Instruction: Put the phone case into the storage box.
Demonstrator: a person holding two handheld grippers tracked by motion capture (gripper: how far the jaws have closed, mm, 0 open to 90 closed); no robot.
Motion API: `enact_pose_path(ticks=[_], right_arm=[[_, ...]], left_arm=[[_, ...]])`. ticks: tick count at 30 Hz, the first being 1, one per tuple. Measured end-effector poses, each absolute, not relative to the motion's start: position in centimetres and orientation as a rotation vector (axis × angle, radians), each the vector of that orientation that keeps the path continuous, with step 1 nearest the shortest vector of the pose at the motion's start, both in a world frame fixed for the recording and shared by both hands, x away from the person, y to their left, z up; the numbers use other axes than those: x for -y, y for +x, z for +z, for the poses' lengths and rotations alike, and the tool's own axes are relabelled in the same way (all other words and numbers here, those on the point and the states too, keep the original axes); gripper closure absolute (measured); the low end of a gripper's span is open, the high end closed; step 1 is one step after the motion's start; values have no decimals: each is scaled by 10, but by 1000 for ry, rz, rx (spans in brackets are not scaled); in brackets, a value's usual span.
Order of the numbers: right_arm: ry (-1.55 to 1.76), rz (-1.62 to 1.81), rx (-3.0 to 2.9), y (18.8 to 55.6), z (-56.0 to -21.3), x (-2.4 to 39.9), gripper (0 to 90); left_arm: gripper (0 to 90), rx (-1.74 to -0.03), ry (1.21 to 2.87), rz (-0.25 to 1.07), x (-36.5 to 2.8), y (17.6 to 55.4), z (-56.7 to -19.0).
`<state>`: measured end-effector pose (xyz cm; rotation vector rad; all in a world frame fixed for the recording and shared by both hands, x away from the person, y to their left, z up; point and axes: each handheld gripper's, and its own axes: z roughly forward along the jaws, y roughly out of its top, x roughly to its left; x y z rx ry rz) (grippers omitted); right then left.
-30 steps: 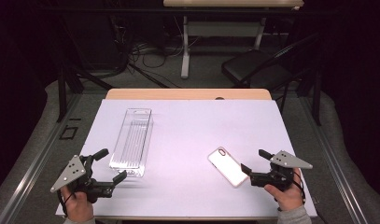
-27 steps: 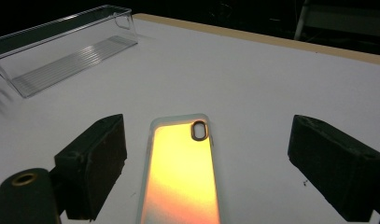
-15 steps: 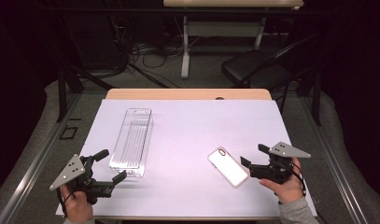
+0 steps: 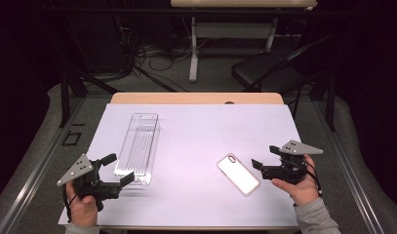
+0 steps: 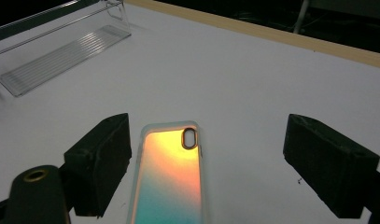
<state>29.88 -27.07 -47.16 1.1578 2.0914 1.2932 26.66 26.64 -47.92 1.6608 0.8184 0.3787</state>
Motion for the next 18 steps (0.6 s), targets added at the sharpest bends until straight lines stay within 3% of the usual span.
enact_pose_path(ticks=[18], right_arm=[[1281,1158,-2179,323,-467,266,145]], left_arm=[[4,-842,1751,357,-241,313,-432]])
